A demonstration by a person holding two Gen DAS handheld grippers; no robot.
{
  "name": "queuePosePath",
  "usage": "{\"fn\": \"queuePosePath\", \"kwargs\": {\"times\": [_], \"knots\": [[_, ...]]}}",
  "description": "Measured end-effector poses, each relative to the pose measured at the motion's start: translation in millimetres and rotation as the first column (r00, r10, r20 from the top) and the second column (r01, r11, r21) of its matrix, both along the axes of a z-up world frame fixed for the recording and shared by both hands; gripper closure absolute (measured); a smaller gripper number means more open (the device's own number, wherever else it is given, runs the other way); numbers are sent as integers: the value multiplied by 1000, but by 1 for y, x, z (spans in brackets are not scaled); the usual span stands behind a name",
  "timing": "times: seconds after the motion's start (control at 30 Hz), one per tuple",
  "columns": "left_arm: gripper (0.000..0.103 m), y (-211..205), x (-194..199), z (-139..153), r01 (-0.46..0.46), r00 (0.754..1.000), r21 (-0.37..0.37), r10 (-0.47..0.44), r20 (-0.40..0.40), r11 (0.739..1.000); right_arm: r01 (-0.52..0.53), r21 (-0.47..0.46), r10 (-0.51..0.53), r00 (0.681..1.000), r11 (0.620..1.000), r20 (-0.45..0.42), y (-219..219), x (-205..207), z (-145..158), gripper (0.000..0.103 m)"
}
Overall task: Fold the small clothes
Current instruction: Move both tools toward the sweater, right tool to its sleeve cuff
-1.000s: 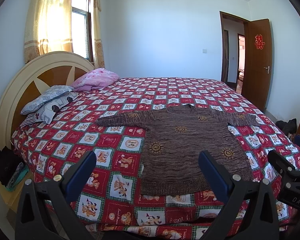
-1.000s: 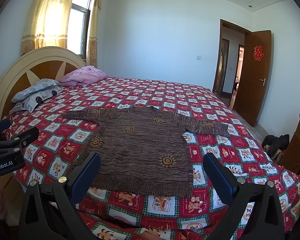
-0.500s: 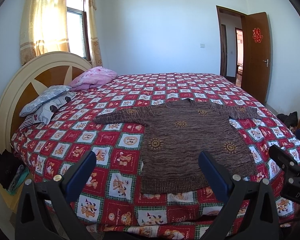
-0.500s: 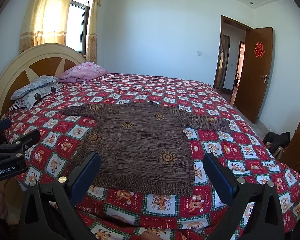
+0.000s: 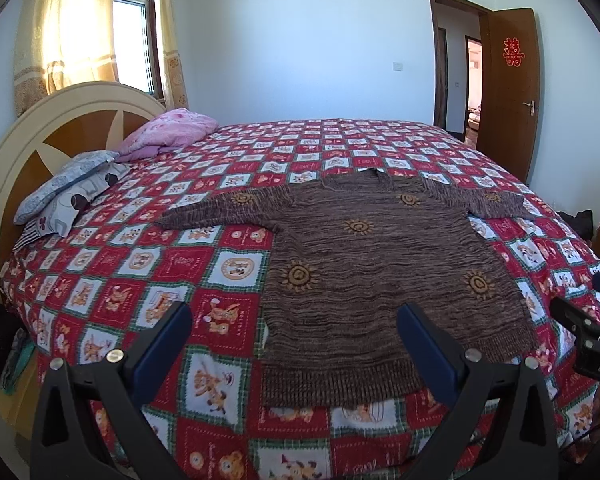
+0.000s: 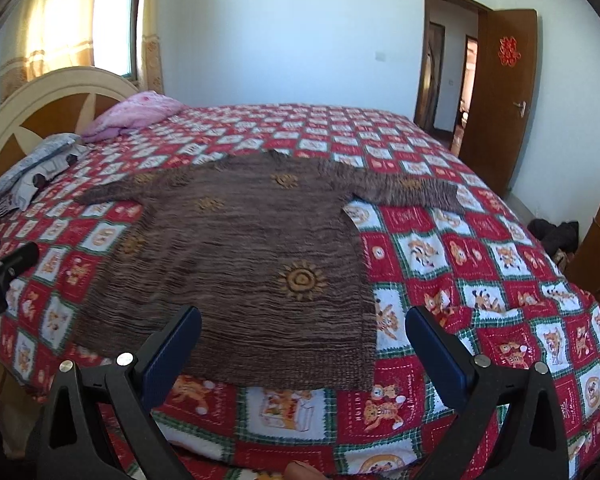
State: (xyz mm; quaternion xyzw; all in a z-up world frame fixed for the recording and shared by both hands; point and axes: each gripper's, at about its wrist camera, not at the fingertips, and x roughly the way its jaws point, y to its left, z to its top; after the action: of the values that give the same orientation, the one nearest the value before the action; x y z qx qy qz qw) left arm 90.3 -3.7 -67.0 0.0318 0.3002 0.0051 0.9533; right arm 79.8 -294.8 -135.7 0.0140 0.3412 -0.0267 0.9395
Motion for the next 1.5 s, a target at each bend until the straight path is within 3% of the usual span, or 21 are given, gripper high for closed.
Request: {"fn": "queuePosePath", "kwargs": {"times": [0.23, 0.43, 0.8, 1.03, 1.2, 1.5], "knots": [[0, -9, 56, -20, -23, 999, 13, 24, -34, 1000, 92, 22, -89, 991, 996, -104, -46, 50, -25, 1], [0, -16, 101, -26, -52, 999, 67, 53, -13, 996, 168, -4, -167, 976, 986, -142, -89, 95, -33, 1], [0, -31, 172, -40, -88, 996, 72, 89, -15, 994, 307, 90, -287, 940, 948, -186, -173, 175, -47, 2], [0, -39, 218, -60, -117, 992, 125, 121, -26, 985, 400, 116, -369, 903, 909, -221, -237, 228, -61, 19], [0, -34, 239, -72, -147, 985, 130, 157, -73, 981, 455, 138, -419, 879, 880, -226, -282, 261, -65, 25], [0, -32, 247, -93, -166, 976, 121, 180, -120, 979, 454, 105, -424, 878, 885, -220, -317, 319, -72, 25]]}}
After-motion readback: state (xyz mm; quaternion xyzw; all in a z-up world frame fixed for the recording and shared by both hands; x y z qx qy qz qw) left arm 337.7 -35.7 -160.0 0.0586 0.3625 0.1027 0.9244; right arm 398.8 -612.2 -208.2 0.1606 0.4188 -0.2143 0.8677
